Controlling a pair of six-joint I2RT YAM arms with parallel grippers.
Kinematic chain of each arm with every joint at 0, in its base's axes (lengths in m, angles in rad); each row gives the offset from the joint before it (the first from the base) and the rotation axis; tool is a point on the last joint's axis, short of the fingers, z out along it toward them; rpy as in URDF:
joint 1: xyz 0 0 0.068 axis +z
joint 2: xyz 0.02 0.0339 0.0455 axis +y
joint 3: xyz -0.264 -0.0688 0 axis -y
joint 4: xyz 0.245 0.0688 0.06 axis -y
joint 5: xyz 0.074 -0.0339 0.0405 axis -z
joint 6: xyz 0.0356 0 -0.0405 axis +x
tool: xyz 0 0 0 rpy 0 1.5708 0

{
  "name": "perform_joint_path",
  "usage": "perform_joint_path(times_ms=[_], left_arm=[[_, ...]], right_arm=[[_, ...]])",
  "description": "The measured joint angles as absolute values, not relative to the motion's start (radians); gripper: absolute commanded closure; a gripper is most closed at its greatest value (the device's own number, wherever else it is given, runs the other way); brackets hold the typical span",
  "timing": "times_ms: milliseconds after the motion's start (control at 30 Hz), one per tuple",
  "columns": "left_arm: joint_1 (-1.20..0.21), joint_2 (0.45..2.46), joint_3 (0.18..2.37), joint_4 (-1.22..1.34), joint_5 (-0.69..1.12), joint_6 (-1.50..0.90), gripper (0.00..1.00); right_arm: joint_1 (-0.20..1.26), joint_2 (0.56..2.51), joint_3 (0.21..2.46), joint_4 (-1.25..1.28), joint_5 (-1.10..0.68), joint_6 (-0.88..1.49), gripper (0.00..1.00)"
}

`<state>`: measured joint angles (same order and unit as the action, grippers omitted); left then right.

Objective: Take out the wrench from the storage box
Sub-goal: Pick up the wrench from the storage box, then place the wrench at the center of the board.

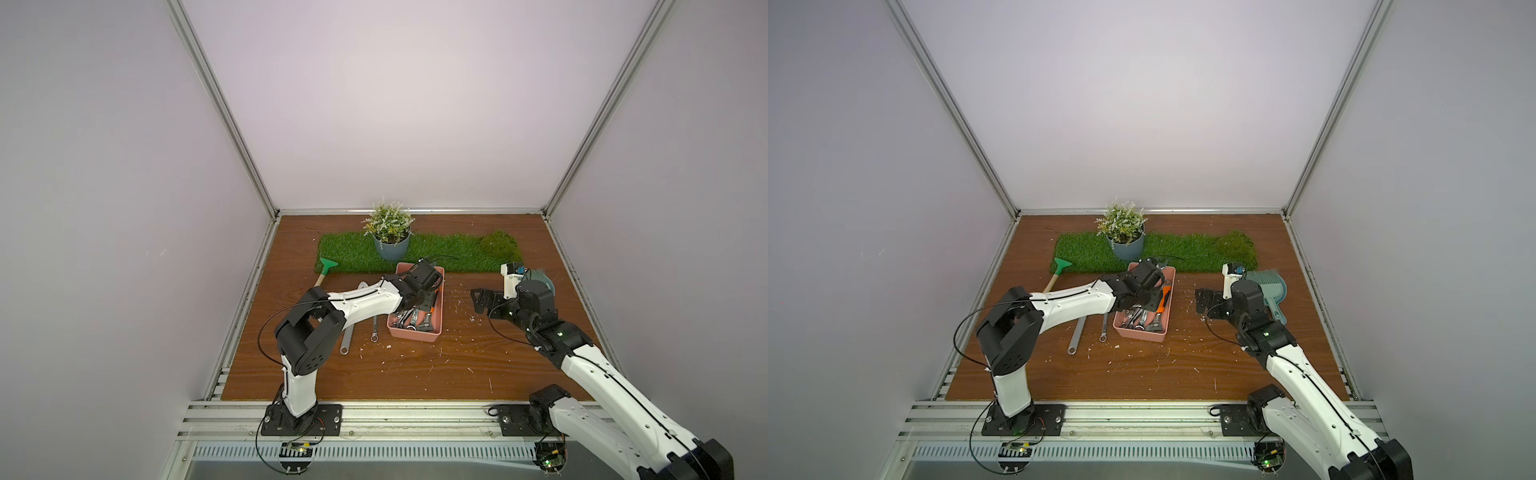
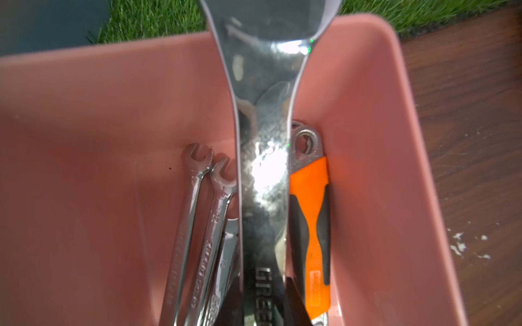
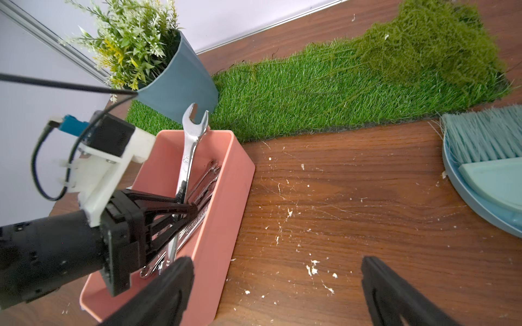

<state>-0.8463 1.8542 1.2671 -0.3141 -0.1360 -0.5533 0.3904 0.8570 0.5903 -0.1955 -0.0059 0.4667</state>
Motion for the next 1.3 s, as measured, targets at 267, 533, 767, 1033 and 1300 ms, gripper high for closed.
perform_joint_path(times_ms=[267, 533, 767, 1033, 1300], left_arm=[[-0.853, 1.723, 1.277, -0.342, -0.114, -0.574, 1.00], [-0.841, 1.595, 1.309, -0.454, -0.117, -0.557, 1.00], [-0.699, 1.386, 1.160, -0.560, -0.129, -0.504, 1.00], [-0.456, 1.287, 0.939, -0.663, -0.140, -0.434, 1.00], [-0.345, 1.390, 0.920, -0.694, -0.159, -0.354, 1.00]], right_arm=[[0.390, 0.857, 0.590, -0.196, -0.006, 0.467, 0.01], [0.390, 0.857, 0.590, -0.196, -0.006, 0.467, 0.01], [0.390, 0.846, 0.590, -0.196, -0.007, 0.467, 0.01], [0.390, 0.839, 0.590, -0.195, -0.009, 0.466, 0.01], [0.390, 0.839, 0.590, -0.195, -0.009, 0.458, 0.01]])
